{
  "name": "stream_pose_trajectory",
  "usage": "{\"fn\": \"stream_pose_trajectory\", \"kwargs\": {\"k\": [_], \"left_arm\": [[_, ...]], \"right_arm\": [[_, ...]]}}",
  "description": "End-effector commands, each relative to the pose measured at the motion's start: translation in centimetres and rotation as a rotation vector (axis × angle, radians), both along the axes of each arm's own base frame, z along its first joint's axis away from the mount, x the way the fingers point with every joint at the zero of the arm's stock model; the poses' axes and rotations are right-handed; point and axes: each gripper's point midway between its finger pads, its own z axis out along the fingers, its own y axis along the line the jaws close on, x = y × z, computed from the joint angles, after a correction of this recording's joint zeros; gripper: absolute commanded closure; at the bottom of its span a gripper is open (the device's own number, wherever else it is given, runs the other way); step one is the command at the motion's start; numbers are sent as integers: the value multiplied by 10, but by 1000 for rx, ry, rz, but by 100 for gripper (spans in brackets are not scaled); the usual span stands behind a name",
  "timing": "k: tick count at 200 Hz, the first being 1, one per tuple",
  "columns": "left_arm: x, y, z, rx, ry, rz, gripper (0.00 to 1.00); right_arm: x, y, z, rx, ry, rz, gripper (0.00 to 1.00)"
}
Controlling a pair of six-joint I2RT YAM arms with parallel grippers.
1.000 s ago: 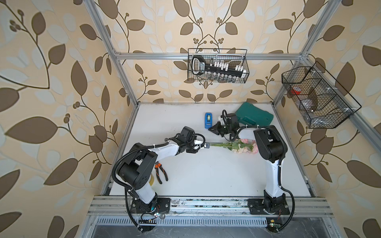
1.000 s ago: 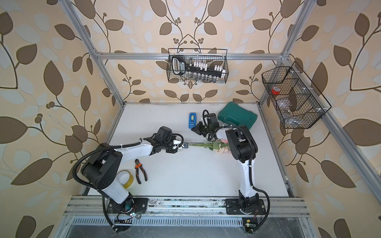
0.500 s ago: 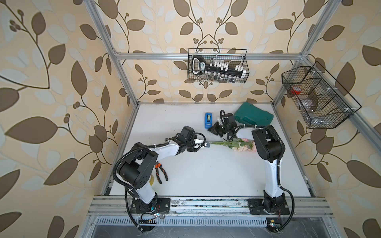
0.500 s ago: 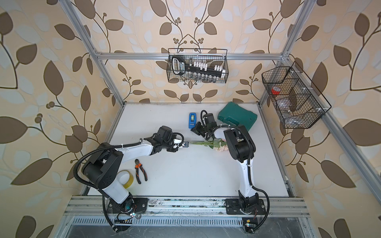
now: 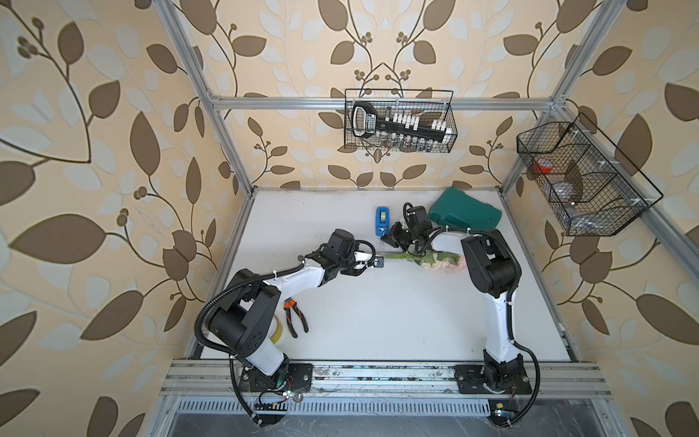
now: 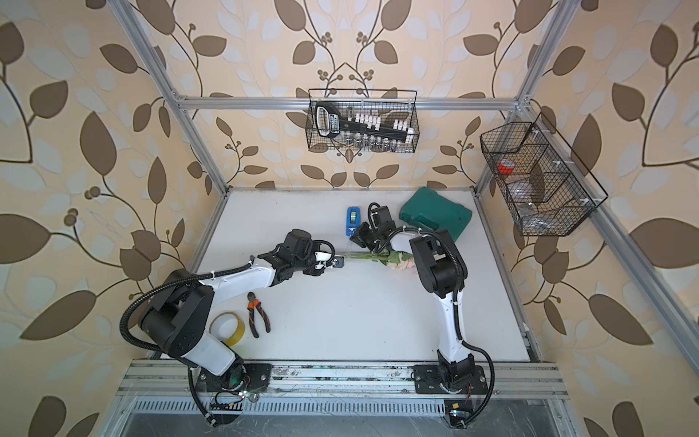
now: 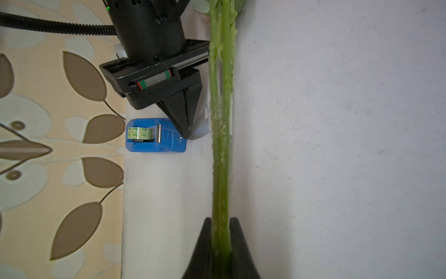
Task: Wrap bouquets with tape
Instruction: Tear off the tape using the Tape Cutter.
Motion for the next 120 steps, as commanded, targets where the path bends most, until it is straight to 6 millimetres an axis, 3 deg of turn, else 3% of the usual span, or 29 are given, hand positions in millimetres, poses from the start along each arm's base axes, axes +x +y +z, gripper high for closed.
{"fn": "stream_pose_trajectory", "kwargs": {"k": [1,61,93,120], "left_arm": [[-26,-28,29,-72,-51,-170,100],[-30,-28,34,-84,-61,-171,100],[-31,-27,36,-82,-71,-177,100],[-34,-29,39,-87,-76,-185,100]], "right_arm": [[-30,-22,-46,-84,183,-93,100],[-41,-16,-66,-6,314,-166,100],[-41,-24,-67,-41,343,-200,100],[-52,-30,-85,-47,432,-224,100]]}}
